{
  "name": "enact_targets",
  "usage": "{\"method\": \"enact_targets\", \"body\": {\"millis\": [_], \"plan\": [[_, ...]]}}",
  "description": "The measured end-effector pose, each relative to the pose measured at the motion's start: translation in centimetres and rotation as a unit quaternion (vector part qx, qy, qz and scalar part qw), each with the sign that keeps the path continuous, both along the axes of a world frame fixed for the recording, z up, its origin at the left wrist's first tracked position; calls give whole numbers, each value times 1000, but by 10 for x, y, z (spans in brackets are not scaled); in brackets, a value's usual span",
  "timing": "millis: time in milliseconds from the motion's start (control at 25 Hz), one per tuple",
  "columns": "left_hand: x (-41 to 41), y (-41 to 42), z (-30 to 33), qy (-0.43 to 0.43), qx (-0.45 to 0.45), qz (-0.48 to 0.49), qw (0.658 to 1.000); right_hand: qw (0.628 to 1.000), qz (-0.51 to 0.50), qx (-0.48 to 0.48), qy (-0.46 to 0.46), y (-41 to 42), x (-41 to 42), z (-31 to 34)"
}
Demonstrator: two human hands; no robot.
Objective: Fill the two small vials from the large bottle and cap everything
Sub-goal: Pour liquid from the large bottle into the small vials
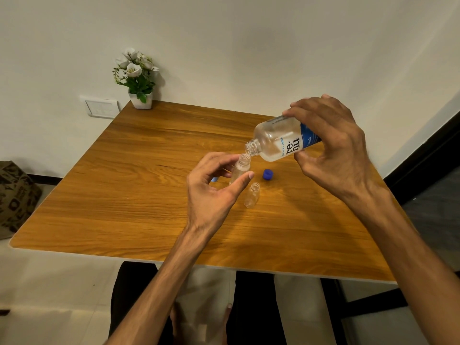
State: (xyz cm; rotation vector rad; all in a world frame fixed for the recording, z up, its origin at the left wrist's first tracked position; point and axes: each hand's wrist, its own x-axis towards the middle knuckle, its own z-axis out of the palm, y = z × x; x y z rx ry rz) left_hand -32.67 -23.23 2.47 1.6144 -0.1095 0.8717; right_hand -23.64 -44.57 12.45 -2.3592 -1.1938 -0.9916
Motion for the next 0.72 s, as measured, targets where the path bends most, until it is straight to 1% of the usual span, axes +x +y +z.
{"method": "enact_targets", "body": {"millis": [520,600,720], "plan": [[1,-1,-2,-4,0,-3,1000,1000,-7,5,5,-4,-1,-8],[1,-2,-3,-4,1,-5,1000,999,-21,16,18,-5,-5,-14],[2,-2,-5,1,-3,-4,1000,996,-45,48,62,-8,-13,-33]]}}
